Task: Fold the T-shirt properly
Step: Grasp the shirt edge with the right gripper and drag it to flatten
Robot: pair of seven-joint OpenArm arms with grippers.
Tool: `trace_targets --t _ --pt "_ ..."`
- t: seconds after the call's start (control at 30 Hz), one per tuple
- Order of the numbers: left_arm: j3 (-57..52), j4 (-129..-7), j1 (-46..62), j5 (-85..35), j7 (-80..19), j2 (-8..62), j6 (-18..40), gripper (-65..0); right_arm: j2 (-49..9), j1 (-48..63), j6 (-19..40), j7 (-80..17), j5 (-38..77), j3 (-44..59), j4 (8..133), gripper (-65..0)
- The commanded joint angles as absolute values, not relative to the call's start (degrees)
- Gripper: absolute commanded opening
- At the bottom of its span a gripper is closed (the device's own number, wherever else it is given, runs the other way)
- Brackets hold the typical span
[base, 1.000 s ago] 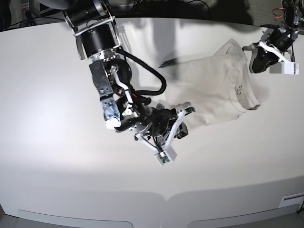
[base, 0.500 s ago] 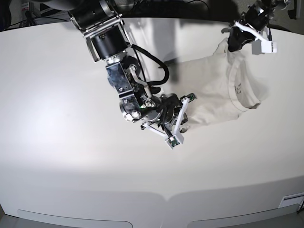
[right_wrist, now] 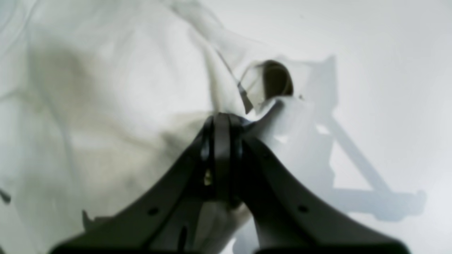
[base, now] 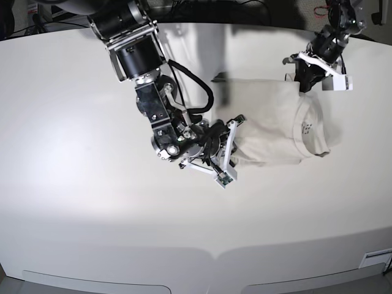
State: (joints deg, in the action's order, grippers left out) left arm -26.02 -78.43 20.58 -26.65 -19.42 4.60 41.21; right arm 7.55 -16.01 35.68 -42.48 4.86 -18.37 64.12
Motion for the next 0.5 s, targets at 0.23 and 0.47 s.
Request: trace_targets --t 0.23,0.47 --pt "-26.2 -73.6 11.8 -15.7 -20.9 5.0 40.0 -65.0 0.2 -10.5 36.2 -45.3 9.5 -18.3 76.6 -65.0" --pt "-26.2 -73.6 6.2 -10.4 -20.9 5.0 40.0 -65.0 -3.6 -0.8 36.2 -45.5 9.9 -18.3 86.2 -65.0"
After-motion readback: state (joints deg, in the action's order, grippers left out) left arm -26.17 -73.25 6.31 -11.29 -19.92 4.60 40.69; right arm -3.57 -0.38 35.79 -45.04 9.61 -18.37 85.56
